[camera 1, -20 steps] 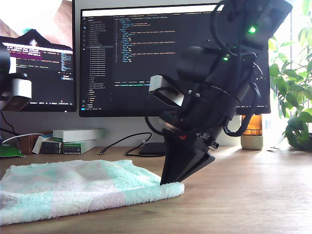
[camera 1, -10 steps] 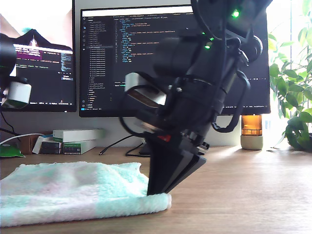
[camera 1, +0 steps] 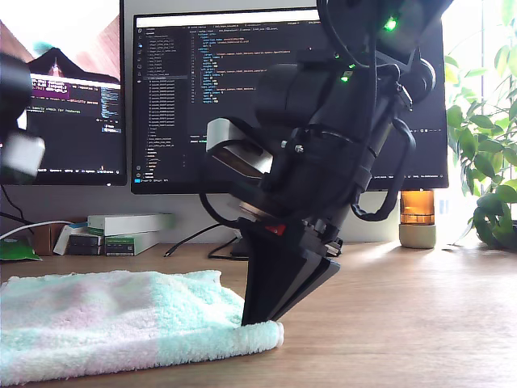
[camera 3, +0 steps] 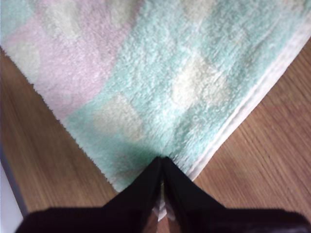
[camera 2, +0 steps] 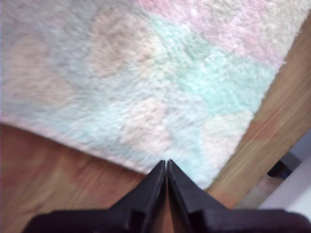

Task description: Fold the tea towel to a neat square and place it to the right

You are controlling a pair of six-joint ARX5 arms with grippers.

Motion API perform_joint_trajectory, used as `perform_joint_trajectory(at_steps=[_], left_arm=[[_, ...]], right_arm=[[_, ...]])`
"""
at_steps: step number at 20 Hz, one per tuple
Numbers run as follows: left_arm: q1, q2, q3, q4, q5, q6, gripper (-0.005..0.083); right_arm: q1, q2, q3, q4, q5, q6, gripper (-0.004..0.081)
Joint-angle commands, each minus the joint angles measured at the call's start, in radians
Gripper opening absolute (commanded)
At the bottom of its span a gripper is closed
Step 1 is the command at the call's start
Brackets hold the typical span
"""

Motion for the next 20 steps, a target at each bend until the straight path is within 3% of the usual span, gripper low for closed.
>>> perform_joint_trajectory(at_steps=[1,7,14,17,20], left_arm=[[0.003,-0.061,-0.002,0.013,0.015,0.004,-0.0021],[0.003,-0.251,-0.002,0.044,0.100,0.003,-0.0021],[0.003,-0.471,-0.008,0.041,0.140,0.008,-0.0021],[0.003,-0.551,-0.050,0.029,0.163,0.031,-0.0021],[0.001,-0.617,-0.084,-0.025,0.161,0.092,-0.0021]], right_arm=[[-0.003,-0.024,-0.038,0.019,0.007,-0.003,-0.0012],[-0.003,-0.122,-0.038,0.058,0.008,-0.013,-0.0012],[-0.003,-0.166,-0.043,0.057,0.036,-0.144,-0.0012],[-0.002,-0.172,-0.085,0.076,0.027,-0.196,-0.0012],[0.002,-0.235,-0.190,0.145,0.008,-0.269,-0.0012]])
